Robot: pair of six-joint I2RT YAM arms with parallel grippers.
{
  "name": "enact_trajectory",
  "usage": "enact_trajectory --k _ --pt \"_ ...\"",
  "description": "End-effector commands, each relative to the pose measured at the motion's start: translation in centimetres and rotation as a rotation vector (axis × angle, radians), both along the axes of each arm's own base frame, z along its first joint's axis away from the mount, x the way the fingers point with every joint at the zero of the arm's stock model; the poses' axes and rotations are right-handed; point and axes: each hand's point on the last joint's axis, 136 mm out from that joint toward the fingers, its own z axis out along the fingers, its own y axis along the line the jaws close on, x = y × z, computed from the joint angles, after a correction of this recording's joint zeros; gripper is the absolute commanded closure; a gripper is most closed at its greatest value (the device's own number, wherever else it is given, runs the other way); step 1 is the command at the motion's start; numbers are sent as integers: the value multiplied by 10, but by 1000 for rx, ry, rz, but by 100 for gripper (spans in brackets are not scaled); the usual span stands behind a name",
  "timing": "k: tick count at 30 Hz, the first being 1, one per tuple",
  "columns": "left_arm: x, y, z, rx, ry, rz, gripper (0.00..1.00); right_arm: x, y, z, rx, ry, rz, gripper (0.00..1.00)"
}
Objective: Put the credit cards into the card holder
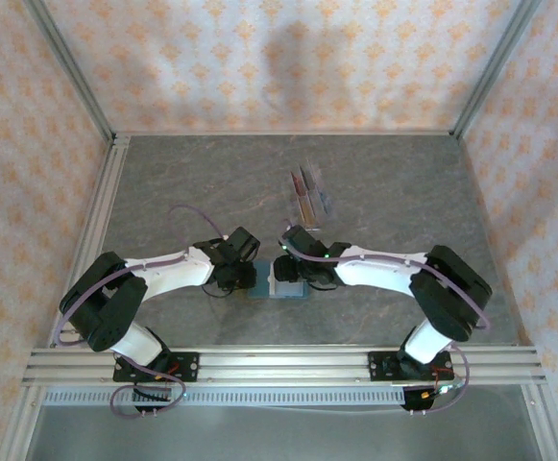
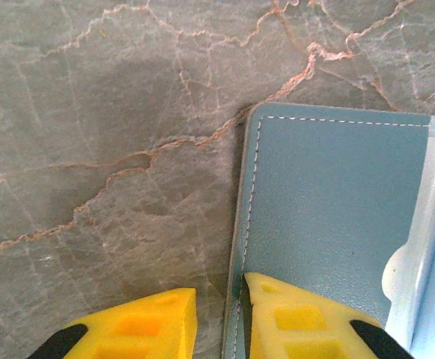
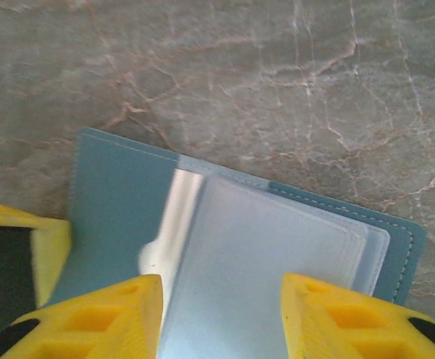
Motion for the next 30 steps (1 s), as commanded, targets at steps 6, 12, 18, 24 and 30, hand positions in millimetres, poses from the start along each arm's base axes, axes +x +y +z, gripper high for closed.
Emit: enact_trajectory --k 6,12,18,24,30 --pt "-3 0 -20 18 10 3 76 4 -5 -16 -142 -39 12 51" --pt "-1 -2 -19 16 10 0 76 -1 -12 -31 -252 -59 11 53" --pt "-2 -2 -22 19 16 -1 76 -9 -8 -46 -266 -45 16 60" --pt "-3 -2 -24 15 20 1 76 -6 -1 -29 -223 -77 18 80" --pt "-4 -3 -26 4 23 8 76 5 9 -6 -217 -116 31 99"
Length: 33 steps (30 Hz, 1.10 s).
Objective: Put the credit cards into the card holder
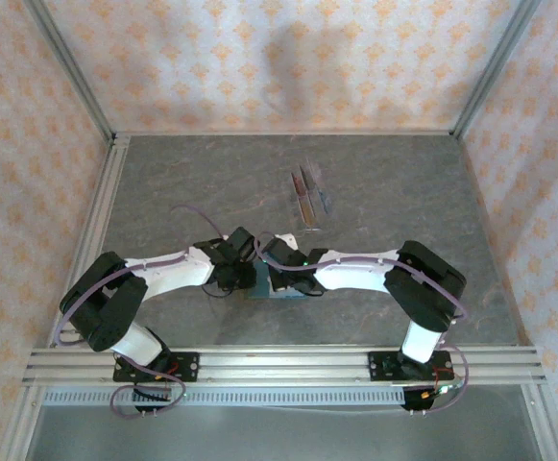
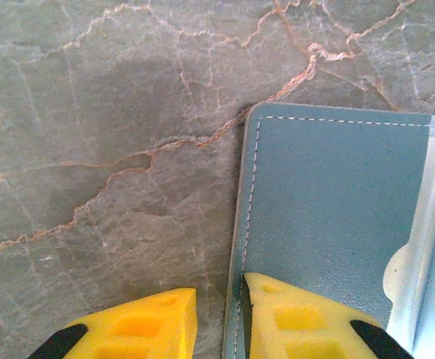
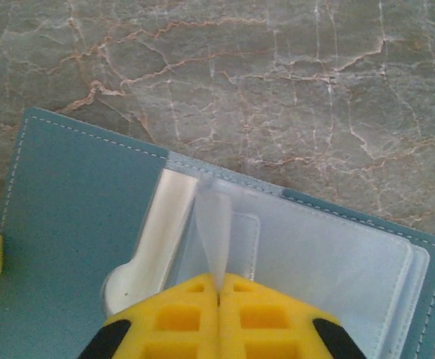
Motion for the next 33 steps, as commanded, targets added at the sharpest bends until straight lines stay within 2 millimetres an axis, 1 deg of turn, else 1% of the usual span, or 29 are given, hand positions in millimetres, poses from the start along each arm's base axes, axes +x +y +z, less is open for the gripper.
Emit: enact_trajectory --k 1,4,8,9,12,14,16,21,25,27,30,33 --pt "-4 -4 -25 2 20 4 76 5 0 14 -30 -19 10 100" --pt "-5 -6 -26 -3 19 5 76 5 13 21 6 -7 35 99" --pt "-6 -9 -28 -12 21 7 76 4 25 23 52 17 51 99" --pt "-6 -10 -29 -15 21 9 76 3 29 23 68 25 56 97" --pt "-8 -11 -32 -22 24 13 76 -1 37 20 108 68 70 81" --pt "-8 -12 -33 -26 25 16 76 -4 42 18 153 103 75 74" --pt "-9 -12 -34 -27 26 15 76 -5 46 20 212 132 73 68" --pt "-10 -11 -35 -27 26 19 76 -6 48 33 321 165 57 58" --pt "-10 -10 -35 -24 26 24 76 -15 52 41 390 193 66 51" --pt "-9 -11 -35 -28 25 24 76 -18 53 40 419 206 57 48" --pt "-9 -12 -34 -30 24 25 76 -21 47 27 399 227 32 45" --pt "-9 -12 -34 -32 24 25 76 -28 44 20 414 245 18 44"
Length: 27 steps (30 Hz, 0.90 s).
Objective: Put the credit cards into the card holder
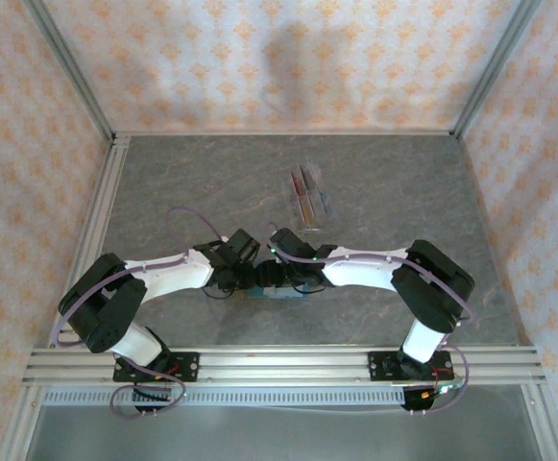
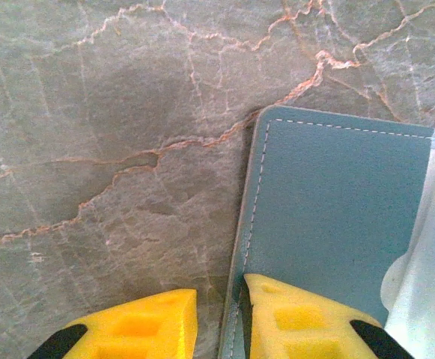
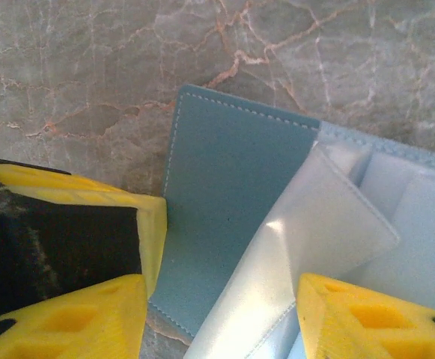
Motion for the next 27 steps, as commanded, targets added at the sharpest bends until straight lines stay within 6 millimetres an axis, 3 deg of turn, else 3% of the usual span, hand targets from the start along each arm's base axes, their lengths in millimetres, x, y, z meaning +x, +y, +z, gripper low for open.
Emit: enact_trajectory --k 1,6,14,20,27 --pt "-8 -12 -28 -29 29 -18 76 -7 5 7 67 11 -17 44" --pt "-7 -11 -28 -20 28 -20 76 -23 5 11 72 -4 -6 40" --pt "-7 -10 -26 -17 22 -18 76 -31 1 -5 74 26 -24 39" --pt "-8 -9 -25 -16 23 -19 76 -19 9 7 50 -22 -8 38" --pt "-9 0 -11 -5 15 -15 73 9 25 27 131 -30 5 34"
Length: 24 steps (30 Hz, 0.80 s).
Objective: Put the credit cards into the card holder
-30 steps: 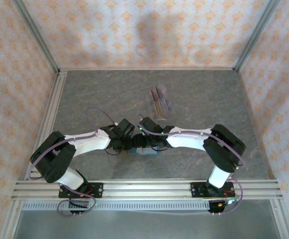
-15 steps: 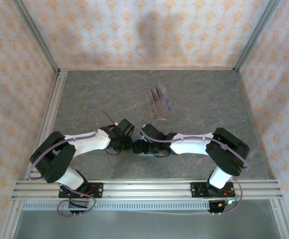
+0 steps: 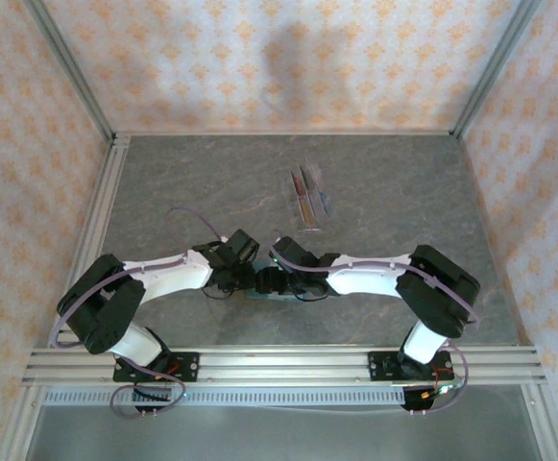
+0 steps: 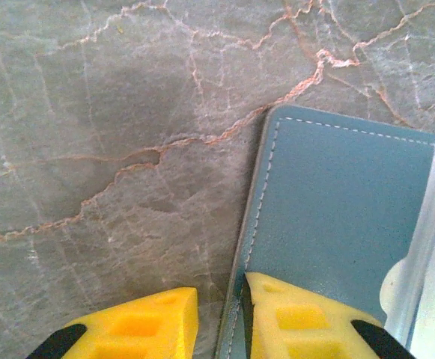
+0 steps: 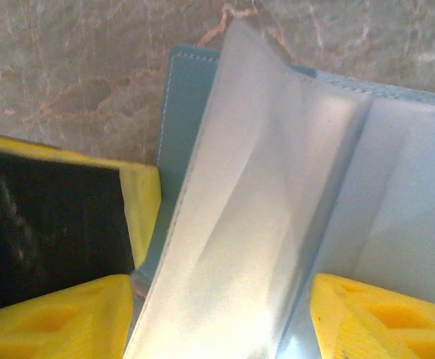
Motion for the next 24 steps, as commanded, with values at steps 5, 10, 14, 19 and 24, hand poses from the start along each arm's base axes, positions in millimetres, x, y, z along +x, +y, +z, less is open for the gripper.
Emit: enact_trajectory --k 5,10,14,19,24 --pt "-11 15 -5 10 7 32 68 29 39 27 200 -28 79 31" --pt "-17 29 -1 -1 3 67 62 28 45 34 221 -34 125 28" --pt "-20 42 7 -11 -15 98 56 26 40 48 221 -62 134 26" --pt "-21 51 30 -31 -58 101 50 28 30 64 201 -88 125 26" --pt "-13 48 60 -63 -125 75 43 39 12 80 141 -142 85 26"
